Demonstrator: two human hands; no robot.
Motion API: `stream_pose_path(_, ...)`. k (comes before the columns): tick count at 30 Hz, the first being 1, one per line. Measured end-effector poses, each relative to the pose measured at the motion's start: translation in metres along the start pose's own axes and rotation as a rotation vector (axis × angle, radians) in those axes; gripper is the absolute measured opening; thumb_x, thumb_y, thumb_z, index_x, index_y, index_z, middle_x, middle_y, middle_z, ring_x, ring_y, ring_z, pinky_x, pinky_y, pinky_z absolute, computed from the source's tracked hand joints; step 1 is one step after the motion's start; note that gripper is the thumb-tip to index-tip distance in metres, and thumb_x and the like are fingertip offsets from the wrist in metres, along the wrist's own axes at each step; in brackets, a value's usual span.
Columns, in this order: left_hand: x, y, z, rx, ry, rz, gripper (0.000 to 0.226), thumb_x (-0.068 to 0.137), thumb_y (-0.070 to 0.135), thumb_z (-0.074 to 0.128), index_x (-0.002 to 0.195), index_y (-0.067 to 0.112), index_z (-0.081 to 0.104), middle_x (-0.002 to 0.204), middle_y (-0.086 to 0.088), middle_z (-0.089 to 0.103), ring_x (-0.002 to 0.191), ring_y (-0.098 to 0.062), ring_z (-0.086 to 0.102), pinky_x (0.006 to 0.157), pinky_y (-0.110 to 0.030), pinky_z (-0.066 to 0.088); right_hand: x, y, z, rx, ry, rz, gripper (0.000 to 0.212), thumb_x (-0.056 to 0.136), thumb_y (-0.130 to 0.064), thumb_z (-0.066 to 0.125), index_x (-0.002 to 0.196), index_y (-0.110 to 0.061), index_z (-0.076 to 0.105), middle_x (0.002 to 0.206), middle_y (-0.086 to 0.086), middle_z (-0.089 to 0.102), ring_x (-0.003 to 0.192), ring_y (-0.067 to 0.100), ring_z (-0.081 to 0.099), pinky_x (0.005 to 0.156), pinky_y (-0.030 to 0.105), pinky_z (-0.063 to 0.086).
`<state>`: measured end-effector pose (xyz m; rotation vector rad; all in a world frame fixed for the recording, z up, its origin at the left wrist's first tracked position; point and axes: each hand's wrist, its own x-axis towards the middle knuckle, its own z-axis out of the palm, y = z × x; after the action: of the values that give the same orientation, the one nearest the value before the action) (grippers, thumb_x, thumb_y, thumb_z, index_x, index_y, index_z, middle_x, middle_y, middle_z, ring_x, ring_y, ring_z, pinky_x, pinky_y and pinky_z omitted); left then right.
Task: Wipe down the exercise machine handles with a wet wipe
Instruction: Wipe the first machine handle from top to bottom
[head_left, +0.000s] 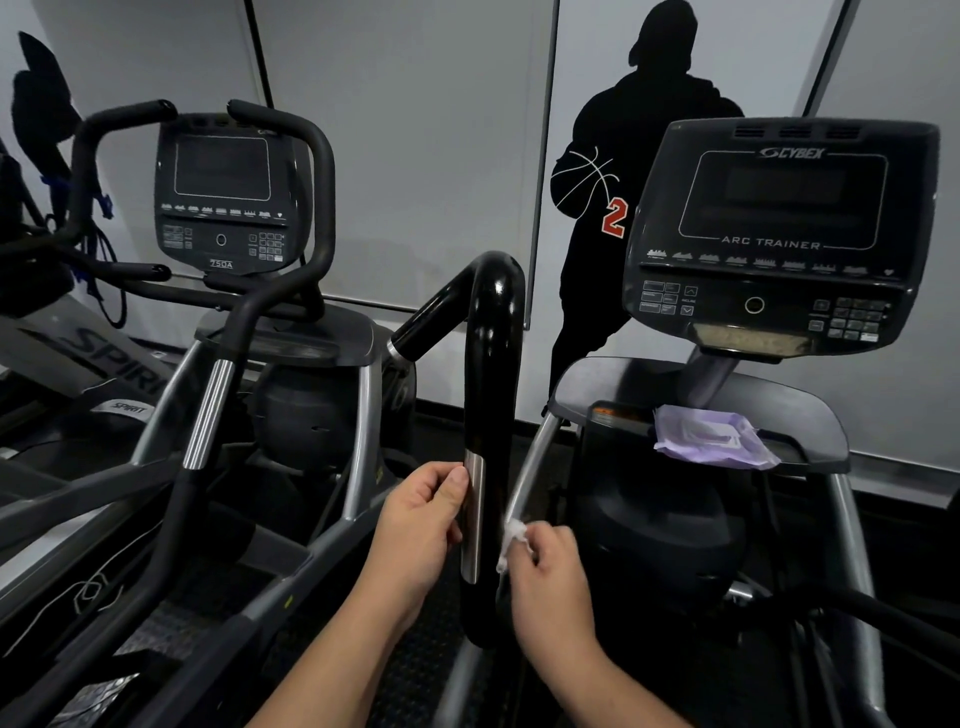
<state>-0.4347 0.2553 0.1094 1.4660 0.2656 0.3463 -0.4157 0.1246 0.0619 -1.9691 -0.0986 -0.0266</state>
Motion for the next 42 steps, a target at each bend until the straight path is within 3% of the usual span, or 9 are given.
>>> stream_pose_path(7,-0.002,0.0,0.003,-0.048,-0.007,0.014,0.021,0.103,0.018,0.053,0.098,0.01,0.072,0.07,0.002,0.067,0.059,-0.003,0.056,0.054,-0.016,0.047,0.028,-0.069,-0.022,0.238,0.106,-0.215,0.02,0.094,-0.009,0.054,0.083,-0.025,0.059,0.073,-0.01,0.064,0.067,0.006,0.057,0.066,0.029,0.047)
stream_pose_path(11,-0.002,0.001,0.004,-0.009,0.011,0.027,0.021,0.104,0.017,0.053,0.095,0.012,0.071,0.062,0.007,0.062,0.05,-0.003,0.049,0.048,-0.014,0.041,0.02,-0.035,-0.007,0.163,0.056,-0.121,0.019,0.097,-0.014,0.053,0.085,-0.028,0.058,0.068,-0.009,0.063,0.062,0.008,0.057,0.065,0.038,0.05)
stream_pose_path(15,0.001,0.0,0.002,0.012,0.003,0.019,0.022,0.104,0.02,0.053,0.094,0.015,0.072,0.065,0.004,0.062,0.051,-0.004,0.047,0.05,-0.017,0.042,0.011,0.002,0.003,0.094,-0.134,0.101,0.02,0.097,-0.016,0.053,0.082,-0.025,0.063,0.063,-0.005,0.062,0.059,0.011,0.056,0.06,0.038,0.048)
stream_pose_path(19,0.002,0.001,0.001,0.015,-0.007,0.039,0.022,0.104,0.017,0.053,0.092,0.013,0.071,0.065,0.007,0.063,0.053,-0.002,0.051,0.05,-0.014,0.042,0.037,-0.044,-0.01,0.266,-0.052,-0.045,0.02,0.096,-0.012,0.057,0.082,-0.019,0.068,0.066,-0.001,0.064,0.064,0.009,0.056,0.063,0.033,0.047)
stream_pose_path(23,0.005,0.002,0.0,-0.062,-0.024,0.03,0.027,0.104,0.017,0.051,0.092,0.005,0.071,0.072,-0.001,0.066,0.061,-0.004,0.057,0.055,-0.015,0.046,0.051,-0.067,-0.018,0.5,-0.097,0.018,0.017,0.097,-0.006,0.055,0.093,-0.001,0.07,0.073,0.009,0.063,0.066,0.014,0.057,0.062,0.027,0.048)
stream_pose_path(28,0.016,-0.002,-0.001,0.01,0.02,-0.028,0.026,0.102,0.017,0.056,0.085,0.016,0.075,0.071,0.0,0.069,0.065,-0.008,0.061,0.061,-0.023,0.047,0.027,-0.013,-0.001,0.306,-0.28,0.299,0.026,0.097,-0.002,0.05,0.083,-0.007,0.072,0.058,-0.003,0.057,0.048,0.006,0.049,0.047,0.02,0.039)
stream_pose_path(33,0.034,0.009,-0.002,0.017,-0.01,-0.037,0.029,0.099,0.012,0.059,0.08,0.022,0.078,0.086,-0.009,0.076,0.085,-0.023,0.07,0.085,-0.041,0.055,0.048,-0.058,-0.016,0.421,-0.245,0.122,0.031,0.094,0.004,0.051,0.073,-0.014,0.065,0.046,-0.01,0.051,0.042,0.002,0.043,0.042,0.014,0.033)
stream_pose_path(37,0.041,0.019,0.003,-0.011,-0.07,-0.022,0.022,0.099,0.014,0.062,0.082,0.02,0.076,0.087,-0.012,0.076,0.082,-0.026,0.07,0.079,-0.04,0.055,0.058,-0.077,-0.028,0.531,-0.242,0.03,0.026,0.095,0.0,0.057,0.074,-0.014,0.063,0.051,-0.01,0.055,0.043,0.0,0.046,0.043,0.012,0.035)
stream_pose_path(42,0.048,0.015,0.004,0.038,-0.138,-0.099,0.026,0.094,0.006,0.059,0.079,0.019,0.075,0.074,-0.011,0.071,0.074,-0.029,0.063,0.066,-0.034,0.051,0.033,-0.015,-0.006,0.19,-0.305,0.241,0.03,0.091,0.0,0.052,0.07,-0.016,0.066,0.052,-0.007,0.051,0.049,0.008,0.042,0.043,0.018,0.031)
